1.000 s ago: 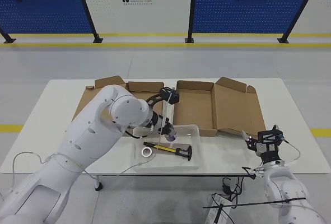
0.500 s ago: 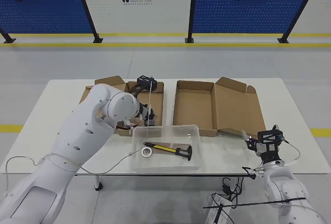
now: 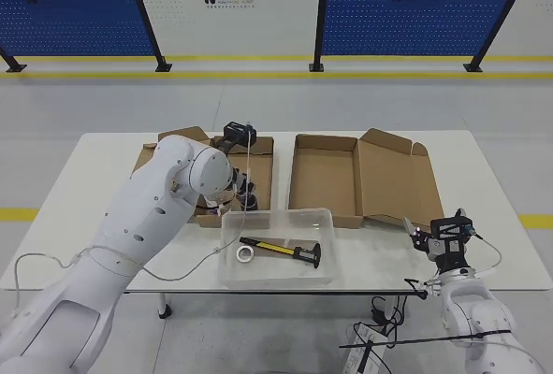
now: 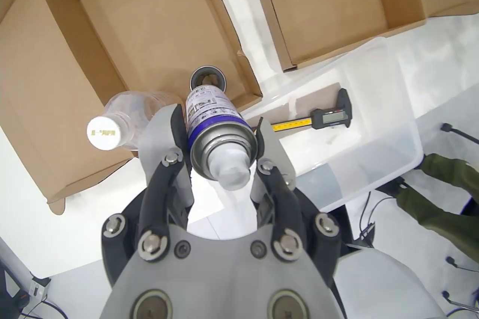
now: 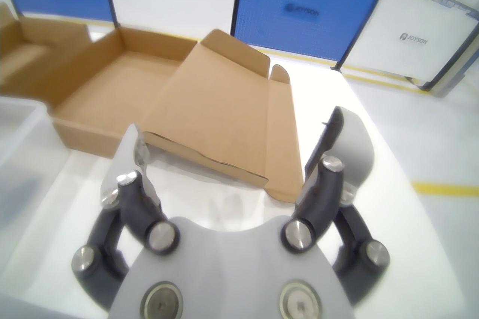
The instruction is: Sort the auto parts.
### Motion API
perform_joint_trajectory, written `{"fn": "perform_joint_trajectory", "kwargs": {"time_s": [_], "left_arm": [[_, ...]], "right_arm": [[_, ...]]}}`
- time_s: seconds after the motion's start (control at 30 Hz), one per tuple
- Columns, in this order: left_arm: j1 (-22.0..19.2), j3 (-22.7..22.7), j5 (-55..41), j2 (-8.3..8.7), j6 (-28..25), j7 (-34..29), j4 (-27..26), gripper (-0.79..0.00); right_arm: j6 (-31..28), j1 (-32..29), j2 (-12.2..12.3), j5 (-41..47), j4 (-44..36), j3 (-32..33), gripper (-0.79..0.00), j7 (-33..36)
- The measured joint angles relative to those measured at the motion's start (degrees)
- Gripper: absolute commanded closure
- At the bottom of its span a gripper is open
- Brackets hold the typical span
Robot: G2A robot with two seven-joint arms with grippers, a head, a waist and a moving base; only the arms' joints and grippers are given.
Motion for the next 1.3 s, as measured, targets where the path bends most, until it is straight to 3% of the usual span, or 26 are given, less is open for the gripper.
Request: {"fn": "perform_joint_trajectory", "kwargs": {"time_s": [1.3], "left_arm": [[-2.67, 2.35, 0.35, -3.21, -2.30, 4.57, 15.19, 0.000]], "right_arm": [[0.00, 0.00, 0.00, 0.00, 0.00, 0.00, -0.785, 0.00]]}}
